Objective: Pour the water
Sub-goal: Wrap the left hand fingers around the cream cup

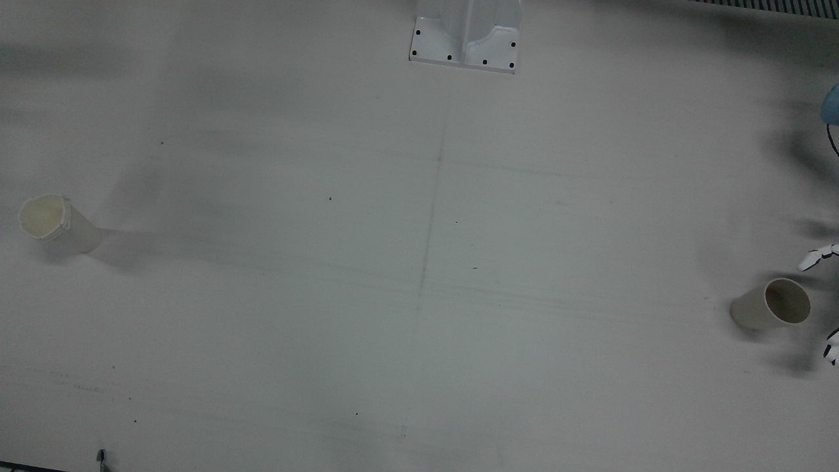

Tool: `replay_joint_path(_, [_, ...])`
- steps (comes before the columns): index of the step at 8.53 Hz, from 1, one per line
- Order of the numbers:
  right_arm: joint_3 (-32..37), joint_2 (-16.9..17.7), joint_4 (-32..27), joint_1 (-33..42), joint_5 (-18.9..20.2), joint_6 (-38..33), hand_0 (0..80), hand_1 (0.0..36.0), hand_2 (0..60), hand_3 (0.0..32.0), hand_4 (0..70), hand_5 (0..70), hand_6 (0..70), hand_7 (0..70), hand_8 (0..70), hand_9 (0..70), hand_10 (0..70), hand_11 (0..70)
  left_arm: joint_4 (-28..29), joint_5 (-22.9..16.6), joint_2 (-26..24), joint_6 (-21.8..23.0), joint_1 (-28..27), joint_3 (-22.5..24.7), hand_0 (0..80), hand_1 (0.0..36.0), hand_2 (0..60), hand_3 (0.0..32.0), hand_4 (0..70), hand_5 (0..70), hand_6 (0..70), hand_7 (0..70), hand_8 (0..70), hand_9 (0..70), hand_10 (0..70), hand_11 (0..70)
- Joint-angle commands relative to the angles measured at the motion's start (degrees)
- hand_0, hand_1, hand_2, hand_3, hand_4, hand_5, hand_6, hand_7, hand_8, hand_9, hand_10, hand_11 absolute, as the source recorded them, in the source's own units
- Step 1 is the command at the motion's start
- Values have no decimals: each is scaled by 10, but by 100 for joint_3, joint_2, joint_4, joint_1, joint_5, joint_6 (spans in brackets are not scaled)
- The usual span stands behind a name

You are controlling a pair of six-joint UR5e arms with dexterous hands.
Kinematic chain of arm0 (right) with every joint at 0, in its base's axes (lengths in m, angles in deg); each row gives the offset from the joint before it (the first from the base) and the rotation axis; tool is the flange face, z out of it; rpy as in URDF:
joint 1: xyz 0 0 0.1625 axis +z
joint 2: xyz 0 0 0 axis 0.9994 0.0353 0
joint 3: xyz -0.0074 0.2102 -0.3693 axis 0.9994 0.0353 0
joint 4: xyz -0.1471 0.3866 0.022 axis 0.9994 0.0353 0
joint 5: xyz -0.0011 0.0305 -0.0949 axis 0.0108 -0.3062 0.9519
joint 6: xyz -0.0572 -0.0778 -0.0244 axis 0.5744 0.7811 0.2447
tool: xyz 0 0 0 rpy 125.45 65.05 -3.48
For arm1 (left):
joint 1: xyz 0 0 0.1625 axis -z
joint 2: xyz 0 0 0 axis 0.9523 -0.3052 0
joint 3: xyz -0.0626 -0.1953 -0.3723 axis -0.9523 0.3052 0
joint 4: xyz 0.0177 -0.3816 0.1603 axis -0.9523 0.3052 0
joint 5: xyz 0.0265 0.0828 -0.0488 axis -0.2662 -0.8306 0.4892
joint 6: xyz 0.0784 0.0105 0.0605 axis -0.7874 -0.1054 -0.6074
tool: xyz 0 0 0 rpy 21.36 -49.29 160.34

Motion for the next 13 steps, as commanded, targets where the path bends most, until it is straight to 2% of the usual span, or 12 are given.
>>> replay_joint_path(1, [0,0,0,0,0,3,536,212,566,0,511,700,489,638,468,573,505,700,-200,6,-180,19,-200,2,593,297,307,102,0,178,0,107,1,7,0,3])
replay_joint_path(3, [0,9,0,9,0,3,532,209,559,0,497,700,482,631,464,569,505,700,-305,6,-294,36,-200,2,576,278,290,104,0,176,0,106,0,7,0,0])
replay_joint_path(6, [0,79,0,9,0,3,534,208,542,0,463,700,465,618,457,561,503,700,-437,6,-417,63,-200,11,597,283,254,98,0,184,0,110,1,7,0,2])
replay_joint_path(11, [0,79,-9,9,0,3,535,209,532,0,446,700,452,605,451,553,500,700,-596,32,-558,54,-200,2,584,271,248,96,0,192,0,110,1,8,0,4])
replay_joint_path(12, [0,79,0,9,0,3,537,211,535,0,450,700,457,609,453,556,502,700,-639,32,-602,54,-200,2,595,277,238,96,0,191,0,114,2,8,0,9])
replay_joint_path(13, [0,79,0,0,0,3,537,211,527,0,450,700,457,608,452,555,503,700,-692,32,-646,54,-200,2,610,295,264,92,0,203,0,120,6,10,0,17])
